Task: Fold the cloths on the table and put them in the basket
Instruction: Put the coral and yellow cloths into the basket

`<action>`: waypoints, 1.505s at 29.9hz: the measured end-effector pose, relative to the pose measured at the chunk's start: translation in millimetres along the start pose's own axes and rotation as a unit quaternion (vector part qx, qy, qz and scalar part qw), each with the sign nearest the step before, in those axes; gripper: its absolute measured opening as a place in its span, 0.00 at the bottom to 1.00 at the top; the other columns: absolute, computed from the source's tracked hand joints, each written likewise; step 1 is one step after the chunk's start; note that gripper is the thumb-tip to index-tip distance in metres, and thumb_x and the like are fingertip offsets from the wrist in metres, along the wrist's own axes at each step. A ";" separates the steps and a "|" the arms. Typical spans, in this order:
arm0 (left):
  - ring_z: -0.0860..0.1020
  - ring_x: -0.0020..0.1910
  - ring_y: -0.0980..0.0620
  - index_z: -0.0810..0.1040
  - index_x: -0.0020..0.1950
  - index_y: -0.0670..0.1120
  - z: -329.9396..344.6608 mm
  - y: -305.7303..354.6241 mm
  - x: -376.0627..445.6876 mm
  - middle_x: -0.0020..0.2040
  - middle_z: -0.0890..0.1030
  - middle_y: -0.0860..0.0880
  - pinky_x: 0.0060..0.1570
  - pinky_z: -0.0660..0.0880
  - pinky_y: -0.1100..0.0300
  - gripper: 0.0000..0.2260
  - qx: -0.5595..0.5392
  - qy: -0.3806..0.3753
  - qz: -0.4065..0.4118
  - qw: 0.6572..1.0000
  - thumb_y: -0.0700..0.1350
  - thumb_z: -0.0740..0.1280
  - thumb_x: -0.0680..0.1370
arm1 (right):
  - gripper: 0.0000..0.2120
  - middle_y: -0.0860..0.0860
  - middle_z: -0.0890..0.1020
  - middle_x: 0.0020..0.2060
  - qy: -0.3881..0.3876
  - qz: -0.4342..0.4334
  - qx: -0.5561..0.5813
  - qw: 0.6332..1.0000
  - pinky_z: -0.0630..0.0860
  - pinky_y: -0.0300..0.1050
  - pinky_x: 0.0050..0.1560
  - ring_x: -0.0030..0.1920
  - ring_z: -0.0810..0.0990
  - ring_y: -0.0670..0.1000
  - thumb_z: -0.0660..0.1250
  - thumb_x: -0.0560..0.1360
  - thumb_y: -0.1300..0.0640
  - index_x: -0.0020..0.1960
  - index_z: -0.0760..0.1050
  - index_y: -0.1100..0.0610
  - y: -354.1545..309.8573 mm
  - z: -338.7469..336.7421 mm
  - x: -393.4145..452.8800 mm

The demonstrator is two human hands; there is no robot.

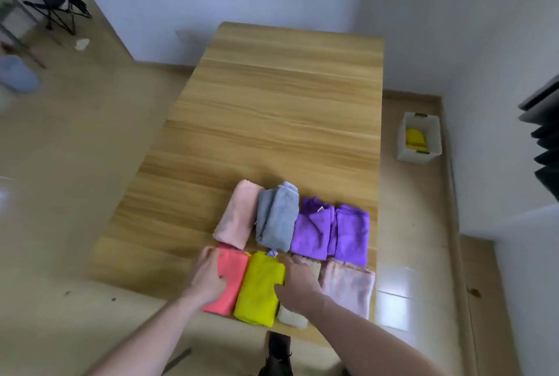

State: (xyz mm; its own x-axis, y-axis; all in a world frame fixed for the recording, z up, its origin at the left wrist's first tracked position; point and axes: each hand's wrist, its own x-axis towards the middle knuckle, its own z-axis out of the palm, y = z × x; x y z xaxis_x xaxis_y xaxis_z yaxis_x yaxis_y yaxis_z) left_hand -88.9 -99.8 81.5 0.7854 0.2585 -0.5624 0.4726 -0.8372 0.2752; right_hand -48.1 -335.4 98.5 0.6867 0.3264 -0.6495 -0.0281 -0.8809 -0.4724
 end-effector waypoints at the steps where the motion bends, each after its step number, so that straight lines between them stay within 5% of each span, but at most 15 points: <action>1: 0.72 0.65 0.42 0.69 0.71 0.43 3.9 3.7 1.0 0.68 0.68 0.46 0.65 0.70 0.52 0.26 0.012 -0.002 0.009 1.000 0.40 0.66 0.73 | 0.32 0.55 0.66 0.75 0.000 0.006 -0.012 1.000 0.67 0.49 0.71 0.74 0.66 0.58 0.67 0.78 0.54 0.80 0.60 0.53 -0.9 1.7 3.7; 7: 0.70 0.64 0.40 0.67 0.75 0.44 15.5 -9.4 27.9 0.71 0.70 0.45 0.66 0.68 0.51 0.30 0.085 0.003 0.111 0.990 0.35 0.62 0.72 | 0.28 0.53 0.67 0.73 0.019 0.055 -0.061 0.996 0.69 0.53 0.70 0.72 0.66 0.59 0.68 0.79 0.49 0.75 0.63 0.54 -20.4 24.6 40.4; 15: 0.70 0.60 0.46 0.71 0.67 0.54 12.0 -25.1 45.0 0.62 0.72 0.51 0.59 0.73 0.53 0.25 0.172 -0.005 0.116 0.978 0.49 0.67 0.70 | 0.27 0.55 0.70 0.69 0.038 0.085 -0.113 0.989 0.71 0.52 0.67 0.70 0.69 0.59 0.71 0.77 0.57 0.72 0.64 0.55 -23.6 48.5 54.7; 19: 0.68 0.61 0.47 0.75 0.63 0.53 8.0 -40.2 44.8 0.62 0.70 0.51 0.59 0.74 0.54 0.22 0.193 -0.017 0.118 0.974 0.53 0.70 0.70 | 0.21 0.55 0.74 0.65 0.054 0.057 -0.161 0.984 0.68 0.52 0.68 0.66 0.69 0.59 0.70 0.75 0.57 0.68 0.73 0.53 -24.1 52.6 49.4; 24: 0.75 0.50 0.49 0.76 0.49 0.53 -8.8 -44.3 39.3 0.50 0.77 0.55 0.43 0.71 0.59 0.13 0.064 -0.071 0.097 0.991 0.49 0.70 0.66 | 0.20 0.51 0.76 0.59 0.057 0.000 -0.127 0.990 0.66 0.51 0.68 0.63 0.71 0.57 0.69 0.69 0.55 0.61 0.77 0.48 -29.9 45.8 41.8; 26: 0.79 0.44 0.49 0.73 0.46 0.52 -18.7 -45.8 30.2 0.43 0.79 0.54 0.36 0.70 0.58 0.13 0.007 -0.115 0.075 0.990 0.47 0.69 0.64 | 0.16 0.50 0.78 0.53 0.035 0.009 -0.057 0.998 0.72 0.48 0.60 0.55 0.75 0.55 0.68 0.69 0.57 0.56 0.76 0.48 -33.6 41.5 33.4; 30: 0.77 0.39 0.53 0.69 0.51 0.56 -41.2 -45.4 1.5 0.45 0.79 0.53 0.34 0.70 0.60 0.16 -0.029 -0.158 0.103 0.982 0.45 0.68 0.67 | 0.16 0.48 0.80 0.47 0.027 0.012 0.045 0.999 0.80 0.50 0.45 0.46 0.79 0.54 0.67 0.68 0.59 0.53 0.70 0.47 -37.2 29.3 11.0; 34: 0.70 0.33 0.56 0.68 0.46 0.54 -74.1 -19.4 -32.0 0.39 0.76 0.54 0.32 0.66 0.61 0.10 -0.069 -0.106 0.154 0.980 0.43 0.67 0.70 | 0.27 0.46 0.81 0.49 0.056 -0.022 0.096 0.994 0.74 0.41 0.42 0.47 0.79 0.50 0.73 0.69 0.54 0.66 0.72 0.47 -31.0 -8.0 -25.4; 39: 0.69 0.30 0.57 0.68 0.39 0.52 -114.9 41.8 -52.1 0.33 0.74 0.53 0.32 0.64 0.58 0.07 -0.057 -0.085 0.217 0.971 0.43 0.66 0.71 | 0.09 0.43 0.77 0.34 0.108 -0.054 0.134 0.984 0.70 0.34 0.35 0.33 0.74 0.39 0.76 0.70 0.50 0.46 0.77 0.43 -5.3 -69.1 -75.8; 45: 0.73 0.41 0.50 0.66 0.39 0.47 -136.0 158.6 -57.5 0.37 0.73 0.52 0.46 0.71 0.52 0.07 0.046 -0.057 0.316 0.946 0.45 0.65 0.69 | 0.08 0.43 0.76 0.35 0.162 -0.052 0.172 0.970 0.69 0.38 0.40 0.37 0.72 0.42 0.76 0.71 0.49 0.41 0.77 0.46 50.5 -144.2 -128.5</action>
State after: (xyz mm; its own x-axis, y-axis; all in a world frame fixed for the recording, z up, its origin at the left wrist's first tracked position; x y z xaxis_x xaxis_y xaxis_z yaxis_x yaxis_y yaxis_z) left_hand -4.8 -181.9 263.6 0.8484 -0.3572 -0.3905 -0.1177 -0.8467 0.5188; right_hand -33.1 -471.3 244.0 0.8897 0.2326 -0.3928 -0.1498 -0.6640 -0.7326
